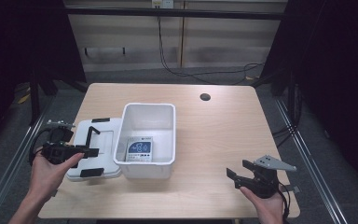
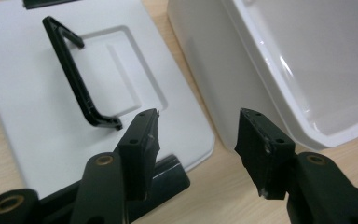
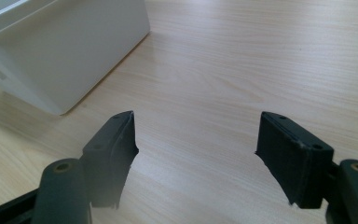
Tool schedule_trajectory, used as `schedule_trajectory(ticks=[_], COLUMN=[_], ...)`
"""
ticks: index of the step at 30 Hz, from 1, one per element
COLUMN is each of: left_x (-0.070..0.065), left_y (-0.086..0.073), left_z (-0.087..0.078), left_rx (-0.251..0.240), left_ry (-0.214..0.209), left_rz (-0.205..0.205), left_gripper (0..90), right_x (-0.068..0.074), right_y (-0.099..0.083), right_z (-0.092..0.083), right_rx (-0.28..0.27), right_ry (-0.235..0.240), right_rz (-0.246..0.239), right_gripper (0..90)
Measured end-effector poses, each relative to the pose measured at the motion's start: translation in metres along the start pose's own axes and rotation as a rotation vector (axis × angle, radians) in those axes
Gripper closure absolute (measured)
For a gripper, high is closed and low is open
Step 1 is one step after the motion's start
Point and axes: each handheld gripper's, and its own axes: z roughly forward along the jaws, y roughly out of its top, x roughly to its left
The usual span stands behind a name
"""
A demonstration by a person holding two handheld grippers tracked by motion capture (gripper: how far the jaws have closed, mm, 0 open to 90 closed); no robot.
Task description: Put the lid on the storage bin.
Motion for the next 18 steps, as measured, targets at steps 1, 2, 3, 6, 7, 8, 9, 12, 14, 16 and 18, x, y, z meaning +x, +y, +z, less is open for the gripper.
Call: schedule_trajectory(ticks=[1, 2, 3, 6, 7, 8, 9, 12, 14, 16, 18], left_x=[0.001, 0.002, 0.004, 0.009, 0.011, 0.012, 0.013, 0.016, 0.017, 0.019, 0.021], left_y=[0.001, 0.002, 0.003, 0.008, 0.009, 0.011, 0.012, 0.016, 0.019, 0.022, 0.025], left_z=[0.001, 0.002, 0.002, 0.005, 0.005, 0.005, 0.005, 0.005, 0.004, 0.004, 0.004], left_rx=[0.010, 0.025, 0.041, 0.056, 0.062, 0.071, 0.073, 0.086, 0.086, 0.089, 0.099], left_ry=[0.018, 0.032, 0.036, 0.056, 0.062, 0.062, 0.062, 0.071, 0.061, 0.058, 0.054], left_rz=[-0.005, 0.000, 0.004, -0.014, -0.020, -0.018, -0.016, -0.019, -0.037, -0.046, -0.050], left_gripper=[49.4, 49.2, 49.2, 48.6, 48.3, 48.1, 48.2, 48.3, 47.9, 46.8, 45.4], right_x=[0.000, -0.001, -0.001, 0.000, 0.000, 0.000, 0.000, 0.000, 0.001, 0.001, 0.000], right_y=[0.000, 0.000, 0.000, 0.000, 0.000, 0.001, 0.001, 0.001, 0.001, 0.001, 0.001], right_z=[0.000, 0.000, 0.000, 0.000, 0.000, 0.001, 0.001, 0.002, 0.002, 0.002, 0.002], right_rx=[-0.002, -0.002, -0.003, -0.003, 0.000, 0.002, 0.003, 0.008, 0.009, 0.009, 0.010], right_ry=[0.001, 0.000, 0.003, 0.001, 0.002, 0.003, 0.002, 0.003, 0.004, 0.004, 0.001], right_rz=[0.002, 0.002, 0.003, 0.002, 0.001, 0.002, -0.001, -0.007, -0.008, -0.006, 0.002], right_gripper=[27.6, 27.6, 27.4, 26.8, 26.5, 26.3, 26.3, 26.1, 25.6, 24.8, 23.8])
